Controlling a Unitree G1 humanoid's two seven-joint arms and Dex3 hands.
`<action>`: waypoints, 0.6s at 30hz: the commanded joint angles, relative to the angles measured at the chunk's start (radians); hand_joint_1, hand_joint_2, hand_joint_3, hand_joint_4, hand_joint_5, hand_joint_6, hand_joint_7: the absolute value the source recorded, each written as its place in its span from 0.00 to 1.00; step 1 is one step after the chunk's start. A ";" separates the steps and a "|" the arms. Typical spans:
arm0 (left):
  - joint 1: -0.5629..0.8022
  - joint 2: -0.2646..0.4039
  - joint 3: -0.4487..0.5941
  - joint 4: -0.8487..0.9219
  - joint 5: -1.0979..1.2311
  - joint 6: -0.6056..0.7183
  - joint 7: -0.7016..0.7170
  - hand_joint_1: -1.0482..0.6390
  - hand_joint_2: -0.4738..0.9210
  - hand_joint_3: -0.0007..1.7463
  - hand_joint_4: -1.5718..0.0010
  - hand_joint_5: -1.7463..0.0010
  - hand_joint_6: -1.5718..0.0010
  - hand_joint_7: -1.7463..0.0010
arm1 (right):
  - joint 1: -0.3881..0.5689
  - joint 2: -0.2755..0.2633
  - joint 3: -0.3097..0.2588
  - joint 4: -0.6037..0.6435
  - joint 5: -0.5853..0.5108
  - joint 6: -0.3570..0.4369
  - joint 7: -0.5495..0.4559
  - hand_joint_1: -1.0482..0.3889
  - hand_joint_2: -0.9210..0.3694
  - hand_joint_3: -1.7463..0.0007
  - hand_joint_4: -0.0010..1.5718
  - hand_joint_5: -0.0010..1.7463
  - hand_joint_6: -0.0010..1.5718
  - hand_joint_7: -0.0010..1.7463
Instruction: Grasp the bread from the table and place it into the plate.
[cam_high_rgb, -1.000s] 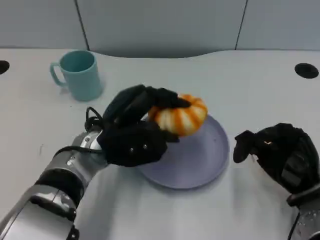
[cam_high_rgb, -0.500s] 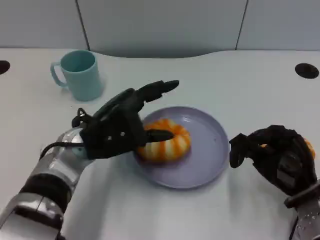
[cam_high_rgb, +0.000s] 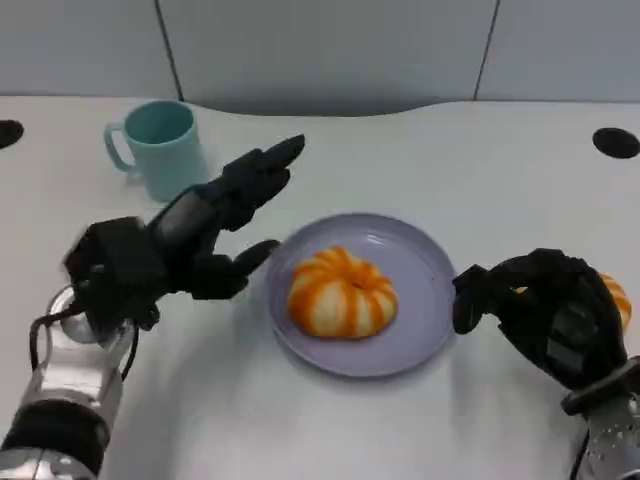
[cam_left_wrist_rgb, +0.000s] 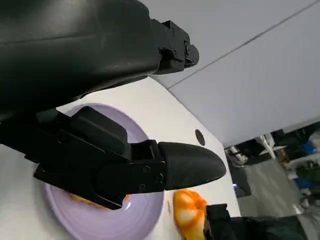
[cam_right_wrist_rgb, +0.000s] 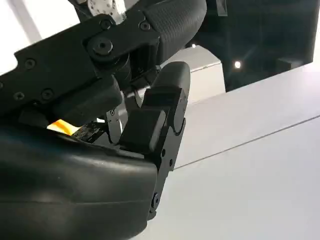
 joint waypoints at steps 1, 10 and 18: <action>0.190 -0.050 0.151 -0.123 -0.269 0.123 -0.110 0.00 1.00 0.35 0.82 0.90 0.86 0.95 | -0.001 -0.025 -0.018 0.009 0.020 0.014 0.011 0.37 0.06 1.00 0.46 0.81 0.77 0.05; 0.370 -0.109 0.243 -0.322 -0.506 0.479 -0.176 0.05 1.00 0.24 0.59 0.43 0.54 0.78 | 0.004 -0.060 -0.016 0.017 0.012 0.019 0.001 0.35 0.08 1.00 0.48 0.78 0.77 0.05; 0.426 -0.178 0.262 -0.352 -0.455 0.472 -0.095 0.08 1.00 0.26 0.71 0.08 0.65 0.42 | 0.016 -0.101 -0.013 0.016 0.022 0.055 0.016 0.35 0.08 1.00 0.48 0.79 0.78 0.07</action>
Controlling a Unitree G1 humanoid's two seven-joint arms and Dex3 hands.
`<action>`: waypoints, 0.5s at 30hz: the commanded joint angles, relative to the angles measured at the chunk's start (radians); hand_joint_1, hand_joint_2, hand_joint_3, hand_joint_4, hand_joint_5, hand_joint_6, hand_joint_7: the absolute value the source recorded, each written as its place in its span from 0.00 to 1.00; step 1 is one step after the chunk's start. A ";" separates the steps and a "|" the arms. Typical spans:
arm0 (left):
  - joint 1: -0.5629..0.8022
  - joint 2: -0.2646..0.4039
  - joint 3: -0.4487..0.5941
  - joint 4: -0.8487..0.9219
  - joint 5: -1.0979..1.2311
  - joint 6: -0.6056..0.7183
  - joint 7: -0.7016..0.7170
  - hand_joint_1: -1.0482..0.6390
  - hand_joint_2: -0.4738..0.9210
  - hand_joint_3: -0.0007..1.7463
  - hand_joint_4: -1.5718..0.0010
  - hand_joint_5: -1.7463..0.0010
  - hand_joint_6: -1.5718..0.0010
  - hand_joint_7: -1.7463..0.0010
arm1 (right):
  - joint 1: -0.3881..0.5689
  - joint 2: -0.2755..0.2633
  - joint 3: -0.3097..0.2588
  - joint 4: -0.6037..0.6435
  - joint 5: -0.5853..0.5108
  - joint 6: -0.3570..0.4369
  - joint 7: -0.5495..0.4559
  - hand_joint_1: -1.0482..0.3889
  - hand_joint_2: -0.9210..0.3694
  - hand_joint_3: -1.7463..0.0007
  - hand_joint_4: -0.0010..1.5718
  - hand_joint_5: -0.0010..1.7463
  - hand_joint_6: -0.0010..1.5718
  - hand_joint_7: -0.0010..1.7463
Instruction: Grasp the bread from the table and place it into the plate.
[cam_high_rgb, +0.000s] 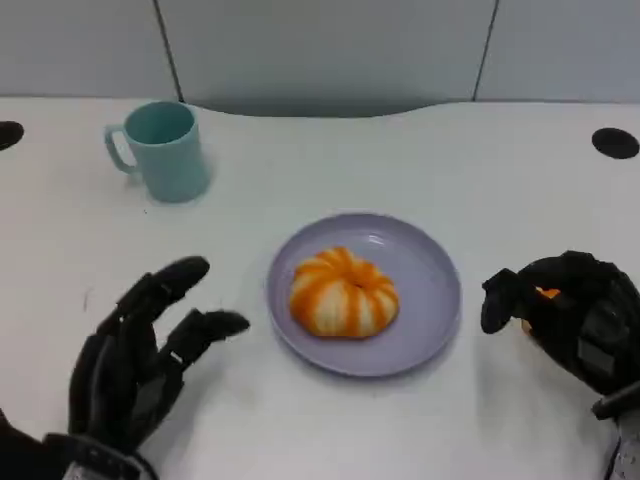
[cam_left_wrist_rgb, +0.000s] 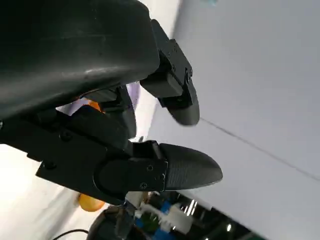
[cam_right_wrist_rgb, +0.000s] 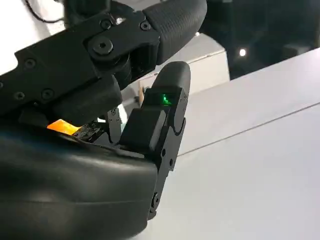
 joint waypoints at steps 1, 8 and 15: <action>-0.014 -0.007 0.022 0.029 0.032 -0.043 0.021 0.08 1.00 0.25 0.70 0.08 0.66 0.39 | -0.004 -0.045 -0.010 0.023 0.010 0.041 0.046 0.35 0.08 1.00 0.48 0.79 0.77 0.07; -0.052 0.018 0.047 0.125 0.051 -0.086 -0.055 0.09 1.00 0.24 0.64 0.07 0.61 0.34 | -0.051 -0.037 -0.051 0.116 0.030 0.008 0.129 0.42 0.07 1.00 0.48 0.79 0.76 0.06; -0.078 0.030 0.071 0.174 0.053 -0.092 -0.094 0.10 1.00 0.22 0.63 0.07 0.60 0.32 | -0.069 -0.034 -0.061 0.148 0.021 -0.030 0.142 0.41 0.06 1.00 0.48 0.78 0.77 0.04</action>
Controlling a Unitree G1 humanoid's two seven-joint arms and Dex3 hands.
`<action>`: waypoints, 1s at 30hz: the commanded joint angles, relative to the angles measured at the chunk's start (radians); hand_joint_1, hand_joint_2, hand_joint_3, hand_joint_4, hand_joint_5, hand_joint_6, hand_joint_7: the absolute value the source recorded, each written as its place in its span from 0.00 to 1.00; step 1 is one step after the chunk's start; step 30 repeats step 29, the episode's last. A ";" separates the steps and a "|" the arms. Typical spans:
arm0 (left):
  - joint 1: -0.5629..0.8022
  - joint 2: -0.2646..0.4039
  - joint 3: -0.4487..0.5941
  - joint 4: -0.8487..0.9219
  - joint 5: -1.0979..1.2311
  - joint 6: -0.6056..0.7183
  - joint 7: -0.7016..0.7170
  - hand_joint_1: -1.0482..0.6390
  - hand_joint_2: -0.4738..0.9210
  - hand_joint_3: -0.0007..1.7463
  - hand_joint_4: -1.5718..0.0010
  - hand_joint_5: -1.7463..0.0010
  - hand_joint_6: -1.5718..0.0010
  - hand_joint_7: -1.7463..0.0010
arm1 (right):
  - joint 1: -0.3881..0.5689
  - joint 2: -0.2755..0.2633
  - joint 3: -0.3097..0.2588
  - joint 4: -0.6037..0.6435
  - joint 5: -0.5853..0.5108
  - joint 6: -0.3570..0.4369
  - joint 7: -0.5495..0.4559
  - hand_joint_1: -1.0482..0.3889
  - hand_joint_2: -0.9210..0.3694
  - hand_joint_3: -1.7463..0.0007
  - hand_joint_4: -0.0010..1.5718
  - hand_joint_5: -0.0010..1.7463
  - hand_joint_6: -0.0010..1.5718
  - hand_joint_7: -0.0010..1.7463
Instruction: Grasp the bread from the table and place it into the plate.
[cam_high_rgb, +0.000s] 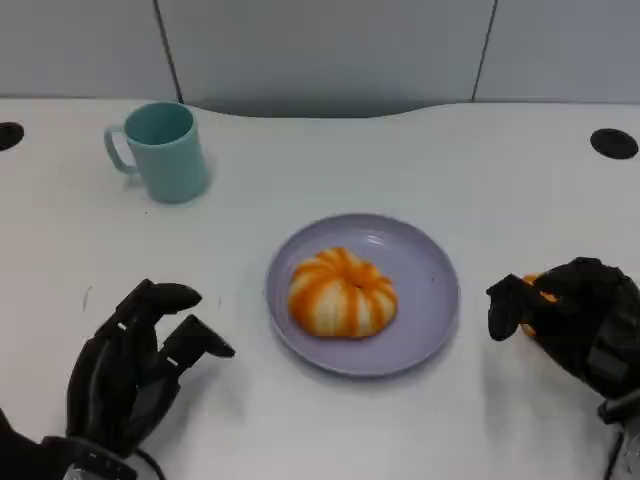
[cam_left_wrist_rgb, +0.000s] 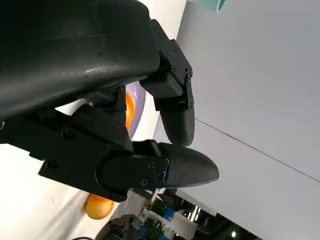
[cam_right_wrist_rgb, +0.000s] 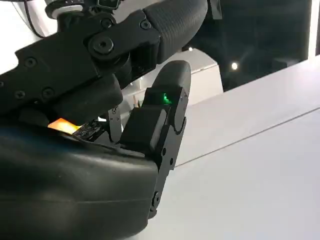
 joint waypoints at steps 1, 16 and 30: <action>-0.021 0.026 0.019 0.026 0.011 -0.015 -0.022 0.10 1.00 0.22 0.63 0.07 0.60 0.31 | -0.010 -0.005 -0.010 0.009 -0.003 -0.018 0.001 0.41 0.06 1.00 0.48 0.78 0.77 0.05; -0.024 0.030 0.034 0.020 0.002 0.011 -0.056 0.12 1.00 0.22 0.61 0.00 0.64 0.16 | 0.000 0.016 -0.017 -0.005 -0.007 -0.042 0.001 0.42 0.06 1.00 0.46 0.84 0.77 0.04; -0.030 0.035 0.035 0.019 -0.003 0.036 -0.065 0.12 1.00 0.20 0.56 0.00 0.63 0.12 | 0.000 0.020 -0.025 0.002 -0.009 -0.051 -0.001 0.42 0.07 1.00 0.48 0.81 0.77 0.04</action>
